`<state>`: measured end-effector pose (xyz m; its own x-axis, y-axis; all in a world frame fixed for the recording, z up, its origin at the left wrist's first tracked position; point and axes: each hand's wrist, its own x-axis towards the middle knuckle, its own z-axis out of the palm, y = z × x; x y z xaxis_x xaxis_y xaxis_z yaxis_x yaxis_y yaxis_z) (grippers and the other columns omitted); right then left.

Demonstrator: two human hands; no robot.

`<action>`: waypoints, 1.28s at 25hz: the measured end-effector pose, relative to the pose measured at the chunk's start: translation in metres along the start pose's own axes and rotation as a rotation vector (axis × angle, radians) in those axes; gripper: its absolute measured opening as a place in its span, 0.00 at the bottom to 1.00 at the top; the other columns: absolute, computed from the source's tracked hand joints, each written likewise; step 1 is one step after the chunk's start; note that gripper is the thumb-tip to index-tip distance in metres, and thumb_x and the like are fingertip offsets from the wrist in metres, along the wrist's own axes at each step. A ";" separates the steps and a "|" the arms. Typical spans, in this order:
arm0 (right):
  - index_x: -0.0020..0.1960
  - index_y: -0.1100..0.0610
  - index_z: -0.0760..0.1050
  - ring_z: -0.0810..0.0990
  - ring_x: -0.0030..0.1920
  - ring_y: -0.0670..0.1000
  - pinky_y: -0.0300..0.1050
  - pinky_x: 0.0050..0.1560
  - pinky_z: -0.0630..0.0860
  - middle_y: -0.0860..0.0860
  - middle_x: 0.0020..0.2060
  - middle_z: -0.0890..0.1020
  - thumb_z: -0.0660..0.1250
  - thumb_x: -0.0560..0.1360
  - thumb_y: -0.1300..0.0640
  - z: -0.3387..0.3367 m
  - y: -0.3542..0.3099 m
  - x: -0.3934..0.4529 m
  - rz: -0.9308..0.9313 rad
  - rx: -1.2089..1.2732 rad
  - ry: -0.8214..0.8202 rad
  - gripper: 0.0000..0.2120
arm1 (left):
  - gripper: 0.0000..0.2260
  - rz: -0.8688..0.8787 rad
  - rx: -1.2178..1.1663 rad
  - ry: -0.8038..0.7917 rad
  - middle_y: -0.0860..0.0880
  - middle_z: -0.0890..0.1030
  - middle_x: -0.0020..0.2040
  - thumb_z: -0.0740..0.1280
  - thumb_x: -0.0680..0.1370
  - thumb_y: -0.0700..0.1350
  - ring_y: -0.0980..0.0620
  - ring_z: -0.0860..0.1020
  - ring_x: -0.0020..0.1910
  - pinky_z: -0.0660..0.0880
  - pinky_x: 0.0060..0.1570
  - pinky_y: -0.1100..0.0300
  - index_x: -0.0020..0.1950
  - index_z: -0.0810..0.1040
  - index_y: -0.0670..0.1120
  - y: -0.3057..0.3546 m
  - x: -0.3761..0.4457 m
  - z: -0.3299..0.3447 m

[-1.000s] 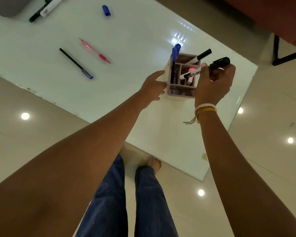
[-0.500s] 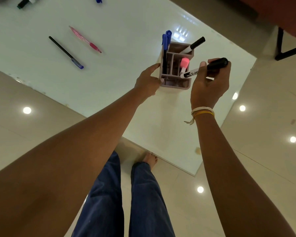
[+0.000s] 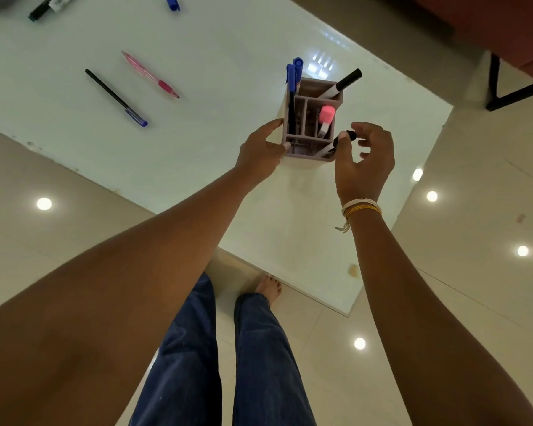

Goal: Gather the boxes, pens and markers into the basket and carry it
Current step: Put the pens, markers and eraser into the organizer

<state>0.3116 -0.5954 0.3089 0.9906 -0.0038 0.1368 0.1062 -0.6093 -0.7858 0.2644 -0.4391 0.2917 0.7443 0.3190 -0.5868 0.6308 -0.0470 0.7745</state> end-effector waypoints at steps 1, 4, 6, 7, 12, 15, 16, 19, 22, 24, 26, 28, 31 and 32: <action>0.53 0.58 0.78 0.78 0.50 0.51 0.45 0.50 0.77 0.52 0.48 0.80 0.67 0.72 0.54 0.002 -0.006 -0.001 -0.023 -0.008 0.037 0.12 | 0.23 0.015 0.002 0.004 0.46 0.81 0.56 0.64 0.80 0.47 0.47 0.80 0.54 0.77 0.59 0.49 0.74 0.65 0.53 -0.002 -0.002 -0.003; 0.51 0.61 0.79 0.77 0.50 0.54 0.41 0.49 0.75 0.55 0.47 0.79 0.67 0.71 0.55 0.018 -0.034 -0.001 -0.135 -0.019 0.078 0.11 | 0.21 0.048 0.040 0.025 0.45 0.81 0.55 0.63 0.80 0.48 0.46 0.79 0.59 0.74 0.63 0.46 0.73 0.67 0.50 -0.006 -0.007 -0.022; 0.48 0.63 0.79 0.77 0.48 0.55 0.46 0.49 0.76 0.57 0.46 0.79 0.67 0.71 0.58 0.042 -0.060 -0.003 -0.209 0.013 0.010 0.10 | 0.19 0.087 0.109 0.050 0.44 0.82 0.53 0.62 0.81 0.48 0.45 0.78 0.60 0.73 0.64 0.46 0.72 0.68 0.48 -0.008 -0.006 -0.047; 0.47 0.63 0.79 0.77 0.48 0.55 0.48 0.49 0.77 0.58 0.46 0.79 0.67 0.70 0.60 0.056 -0.073 -0.005 -0.230 0.039 -0.041 0.09 | 0.19 0.101 0.145 0.077 0.43 0.82 0.53 0.62 0.81 0.48 0.45 0.79 0.59 0.72 0.64 0.49 0.71 0.69 0.46 -0.010 -0.004 -0.062; 0.46 0.59 0.79 0.77 0.42 0.49 0.40 0.46 0.74 0.52 0.42 0.80 0.65 0.69 0.62 0.147 -0.132 -0.022 -0.274 0.034 -0.277 0.07 | 0.15 0.085 0.285 0.289 0.47 0.79 0.63 0.63 0.80 0.47 0.51 0.78 0.59 0.66 0.54 0.69 0.66 0.73 0.45 -0.039 0.013 -0.154; 0.47 0.57 0.79 0.78 0.44 0.50 0.43 0.47 0.76 0.51 0.41 0.80 0.64 0.71 0.63 0.201 -0.154 -0.022 -0.238 0.000 -0.446 0.08 | 0.13 -0.029 0.235 0.409 0.47 0.79 0.61 0.64 0.80 0.45 0.52 0.78 0.60 0.64 0.51 0.72 0.64 0.75 0.46 -0.061 0.025 -0.210; 0.48 0.57 0.79 0.78 0.45 0.51 0.44 0.48 0.77 0.52 0.42 0.80 0.63 0.71 0.64 0.219 -0.160 -0.019 -0.215 -0.020 -0.498 0.09 | 0.13 -0.055 0.227 0.443 0.47 0.79 0.61 0.64 0.79 0.45 0.51 0.77 0.60 0.65 0.52 0.72 0.64 0.75 0.46 -0.067 0.029 -0.230; 0.56 0.56 0.76 0.78 0.51 0.52 0.50 0.53 0.78 0.54 0.51 0.78 0.62 0.74 0.62 0.266 -0.170 0.003 -0.172 -0.170 -0.595 0.12 | 0.15 -0.086 0.293 0.501 0.45 0.77 0.63 0.63 0.80 0.45 0.47 0.75 0.63 0.68 0.62 0.60 0.66 0.74 0.46 -0.077 0.044 -0.273; 0.73 0.53 0.64 0.73 0.62 0.58 0.52 0.60 0.76 0.58 0.64 0.69 0.61 0.79 0.56 0.311 -0.176 0.036 -0.171 -0.448 -0.665 0.22 | 0.17 -0.098 0.359 0.529 0.44 0.74 0.66 0.63 0.80 0.45 0.45 0.73 0.65 0.68 0.63 0.55 0.69 0.71 0.46 -0.079 0.065 -0.305; 0.78 0.50 0.55 0.70 0.65 0.60 0.53 0.64 0.72 0.58 0.69 0.63 0.60 0.81 0.52 0.334 -0.180 0.057 -0.165 -0.557 -0.683 0.28 | 0.19 -0.095 0.376 0.522 0.45 0.72 0.68 0.63 0.80 0.46 0.46 0.72 0.67 0.68 0.64 0.54 0.70 0.69 0.46 -0.080 0.077 -0.322; 0.77 0.49 0.56 0.68 0.68 0.61 0.53 0.67 0.70 0.57 0.71 0.62 0.61 0.80 0.51 0.351 -0.181 0.078 -0.134 -0.586 -0.700 0.27 | 0.20 -0.061 0.393 0.498 0.46 0.71 0.70 0.62 0.80 0.46 0.47 0.71 0.68 0.68 0.66 0.53 0.71 0.68 0.46 -0.081 0.088 -0.334; 0.73 0.52 0.64 0.69 0.67 0.61 0.55 0.66 0.72 0.58 0.68 0.65 0.62 0.80 0.54 0.362 -0.181 0.091 -0.129 -0.601 -0.698 0.22 | 0.20 0.003 0.430 0.466 0.46 0.70 0.70 0.62 0.80 0.46 0.47 0.70 0.69 0.67 0.67 0.53 0.72 0.67 0.45 -0.079 0.098 -0.342; 0.59 0.58 0.74 0.75 0.58 0.59 0.54 0.59 0.76 0.58 0.60 0.71 0.61 0.79 0.60 0.376 -0.182 0.088 -0.167 -0.511 -0.659 0.10 | 0.19 0.095 0.467 0.478 0.44 0.70 0.70 0.62 0.81 0.44 0.48 0.69 0.70 0.66 0.69 0.55 0.72 0.67 0.43 -0.065 0.122 -0.356; 0.56 0.58 0.74 0.77 0.54 0.59 0.54 0.56 0.77 0.58 0.58 0.72 0.61 0.78 0.62 0.380 -0.182 0.084 -0.166 -0.467 -0.651 0.08 | 0.19 0.119 0.473 0.500 0.44 0.70 0.70 0.61 0.81 0.44 0.48 0.69 0.70 0.66 0.69 0.56 0.72 0.67 0.43 -0.058 0.132 -0.360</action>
<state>0.4087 -0.1839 0.2340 0.8321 0.4895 -0.2609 0.3517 -0.8293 -0.4341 0.2469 -0.0532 0.2546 0.6954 0.6785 -0.2369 0.6635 -0.4796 0.5742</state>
